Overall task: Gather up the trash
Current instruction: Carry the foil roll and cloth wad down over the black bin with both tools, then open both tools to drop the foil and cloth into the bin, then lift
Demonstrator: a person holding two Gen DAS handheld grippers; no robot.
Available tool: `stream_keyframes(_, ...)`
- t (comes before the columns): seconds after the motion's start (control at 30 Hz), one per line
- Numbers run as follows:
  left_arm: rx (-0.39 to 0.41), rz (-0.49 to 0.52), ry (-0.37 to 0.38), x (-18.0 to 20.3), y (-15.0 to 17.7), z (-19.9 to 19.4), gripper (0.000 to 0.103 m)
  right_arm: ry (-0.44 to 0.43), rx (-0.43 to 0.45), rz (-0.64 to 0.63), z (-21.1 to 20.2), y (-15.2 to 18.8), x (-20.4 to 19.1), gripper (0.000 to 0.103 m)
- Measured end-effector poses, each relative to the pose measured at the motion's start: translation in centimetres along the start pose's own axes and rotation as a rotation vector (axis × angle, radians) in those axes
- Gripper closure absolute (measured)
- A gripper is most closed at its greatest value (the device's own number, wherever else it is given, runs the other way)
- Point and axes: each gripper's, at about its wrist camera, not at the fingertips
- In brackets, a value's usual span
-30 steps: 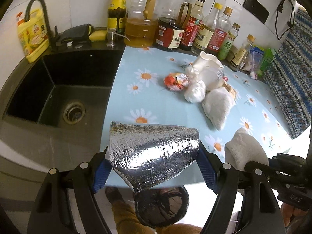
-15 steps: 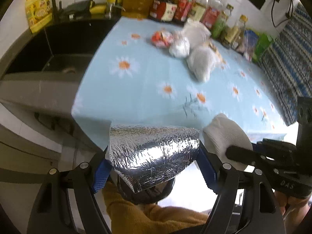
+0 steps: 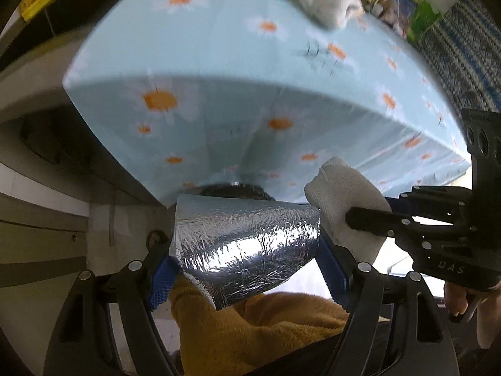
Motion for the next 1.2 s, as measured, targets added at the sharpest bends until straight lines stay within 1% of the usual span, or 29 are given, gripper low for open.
stream_keyframes(0.13, -0.048, -0.013, 0.013, -1.2, 0.5, 2.1, 0.027, 0.017, -0.041, 0.004, 2.4, 0.6, 0.1, 0.085)
stream_keyframes(0.27, -0.090, 0.002, 0.014, -2.1, 0.6, 4.4, 0.027, 0.011, -0.066, 0.024, 4.7, 1.0, 0.0, 0.084)
stream_keyframes(0.37, -0.143, -0.026, 0.022, -3.1, 0.7, 6.0, 0.025, 0.029, -0.089, 0.043, 6.0, 1.2, 0.1, 0.084)
stream_keyframes(0.43, -0.156, -0.039, 0.028, -3.4, 0.6, 6.5, 0.024, 0.040, -0.101, 0.059, 6.6, 1.3, 0.1, 0.083)
stream_keyframes(0.47, -0.163, -0.043, 0.030, -3.6, 0.5, 6.7, 0.024, 0.041, -0.108, 0.070, 6.8, 1.3, 0.2, 0.078)
stream_keyframes(0.53, -0.175, -0.059, 0.041, -3.8, 0.4, 7.0, 0.023, 0.049, -0.117, 0.099, 6.8, 1.1, 0.1, 0.078)
stream_keyframes(0.57, -0.179, -0.065, 0.048, -4.0, 0.4, 7.0, 0.020, 0.046, -0.117, 0.113, 6.7, 0.9, 0.3, 0.071)
stream_keyframes(0.6, -0.183, -0.070, 0.056, -4.1, 0.3, 7.1, 0.018, 0.044, -0.114, 0.125, 6.5, 0.9, 0.4, 0.062)
stream_keyframes(0.63, -0.186, -0.074, 0.062, -4.3, 0.2, 7.1, 0.017, 0.047, -0.109, 0.142, 6.3, 0.8, 0.5, 0.059)
stream_keyframes(0.7, -0.186, -0.074, 0.063, -4.5, 0.0, 7.0, 0.015, 0.044, -0.099, 0.165, 6.0, 0.7, 0.9, 0.057)
stream_keyframes(0.9, -0.182, -0.083, 0.056, -4.7, -0.2, 6.6, 0.015, 0.050, -0.082, 0.192, 4.8, 0.4, 1.8, 0.057)
stream_keyframes(1.2, -0.140, -0.095, 0.048, -4.1, 0.0, 5.3, 0.015, 0.045, -0.043, 0.184, 2.6, 0.6, 2.6, 0.057)
Point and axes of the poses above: each gripper's, at about its wrist camera, not at the fingertips, and z roughly the way its jaws point, x to its right, y to its underside, and after that the axes turned 10 degrees about y, right-handed
